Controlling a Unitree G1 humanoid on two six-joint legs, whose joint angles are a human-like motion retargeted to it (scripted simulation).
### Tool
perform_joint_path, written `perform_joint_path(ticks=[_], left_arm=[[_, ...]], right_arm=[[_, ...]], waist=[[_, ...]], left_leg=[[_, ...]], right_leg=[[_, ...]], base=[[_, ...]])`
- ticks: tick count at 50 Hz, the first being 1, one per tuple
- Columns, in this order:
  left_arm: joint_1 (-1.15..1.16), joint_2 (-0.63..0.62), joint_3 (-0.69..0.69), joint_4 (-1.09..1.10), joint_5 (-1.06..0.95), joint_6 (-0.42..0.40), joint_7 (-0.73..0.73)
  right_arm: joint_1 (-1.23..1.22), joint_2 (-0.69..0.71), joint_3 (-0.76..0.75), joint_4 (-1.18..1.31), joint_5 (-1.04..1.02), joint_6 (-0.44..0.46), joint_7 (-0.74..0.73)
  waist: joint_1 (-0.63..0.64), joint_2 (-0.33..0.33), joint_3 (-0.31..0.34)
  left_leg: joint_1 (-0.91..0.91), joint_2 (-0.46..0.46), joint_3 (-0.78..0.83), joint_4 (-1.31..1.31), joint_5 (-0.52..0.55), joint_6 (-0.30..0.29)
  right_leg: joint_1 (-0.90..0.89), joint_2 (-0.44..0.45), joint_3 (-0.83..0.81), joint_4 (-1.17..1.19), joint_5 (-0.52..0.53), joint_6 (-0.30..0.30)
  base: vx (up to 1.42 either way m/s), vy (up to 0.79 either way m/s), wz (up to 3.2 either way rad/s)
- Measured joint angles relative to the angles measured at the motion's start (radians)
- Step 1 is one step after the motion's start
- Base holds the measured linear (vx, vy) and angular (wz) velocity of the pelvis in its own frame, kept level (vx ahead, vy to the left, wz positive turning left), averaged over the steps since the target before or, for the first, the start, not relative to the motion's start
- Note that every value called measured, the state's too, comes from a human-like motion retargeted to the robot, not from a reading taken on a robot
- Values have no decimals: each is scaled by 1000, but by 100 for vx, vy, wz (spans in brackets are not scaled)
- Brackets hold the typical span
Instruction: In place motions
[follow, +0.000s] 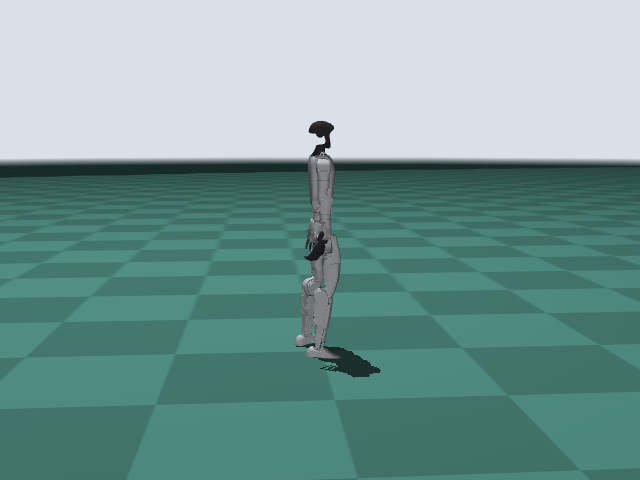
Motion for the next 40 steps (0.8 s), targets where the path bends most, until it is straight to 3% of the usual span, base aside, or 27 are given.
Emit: perform_joint_path(ticks=[40], left_arm=[[-4, -15, -13, 0, -9, -2, -3]], right_arm=[[-4, -4, 5, -2, -14, 2, -14]], waist=[[5, 4, 4]], left_leg=[[9, 0, 12, 0, -2, 2]], right_leg=[[2, -2, 11, 1, -1, 2]], base=[[0, 0, -3]])
